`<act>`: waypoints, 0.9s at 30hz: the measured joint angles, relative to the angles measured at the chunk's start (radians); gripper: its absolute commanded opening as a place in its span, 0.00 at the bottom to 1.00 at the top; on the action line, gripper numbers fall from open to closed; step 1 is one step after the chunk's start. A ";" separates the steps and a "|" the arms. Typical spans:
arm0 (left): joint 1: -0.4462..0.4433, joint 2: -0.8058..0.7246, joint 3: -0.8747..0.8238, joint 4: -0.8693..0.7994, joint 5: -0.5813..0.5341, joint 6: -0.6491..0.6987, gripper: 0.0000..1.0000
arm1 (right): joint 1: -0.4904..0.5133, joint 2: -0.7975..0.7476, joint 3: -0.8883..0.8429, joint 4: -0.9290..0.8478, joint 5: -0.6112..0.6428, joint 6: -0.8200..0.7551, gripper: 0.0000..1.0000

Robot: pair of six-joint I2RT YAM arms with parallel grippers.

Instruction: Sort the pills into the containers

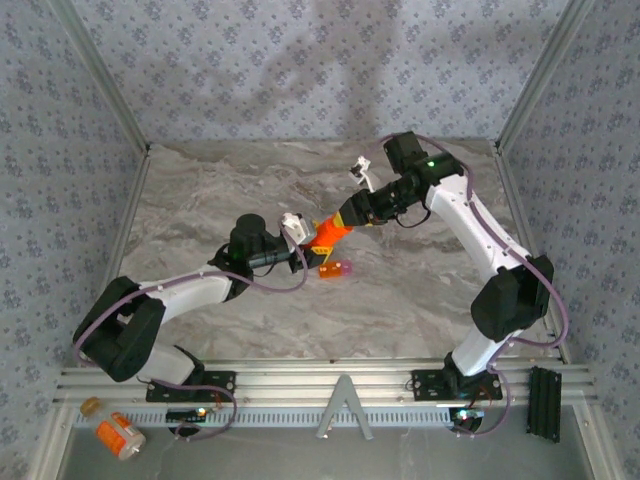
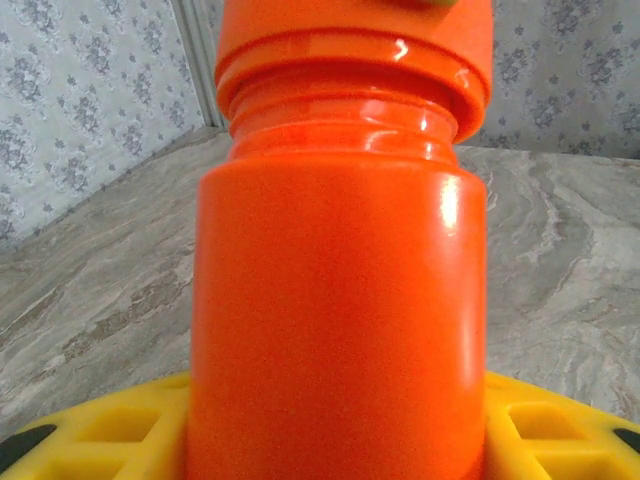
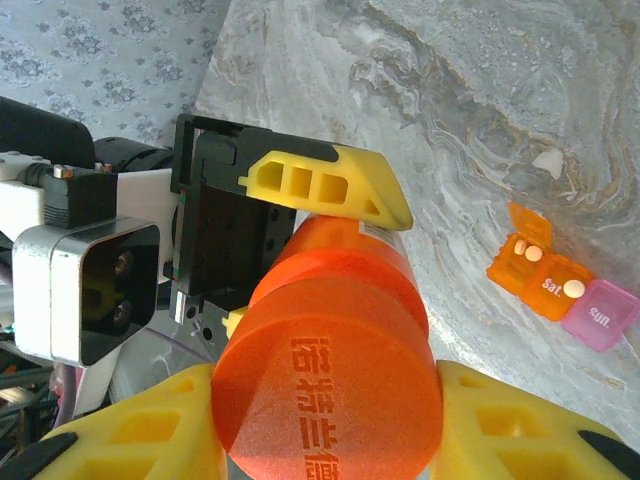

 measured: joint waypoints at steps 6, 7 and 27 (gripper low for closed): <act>0.002 -0.003 0.011 -0.008 0.024 0.005 0.00 | -0.001 0.002 -0.005 0.000 -0.023 -0.007 0.37; 0.002 -0.005 0.013 -0.013 0.026 0.007 0.00 | -0.001 0.002 -0.006 0.000 -0.026 -0.008 0.37; 0.008 -0.006 0.019 -0.092 -0.069 0.029 0.00 | 0.011 0.027 -0.078 0.166 -0.028 0.166 0.37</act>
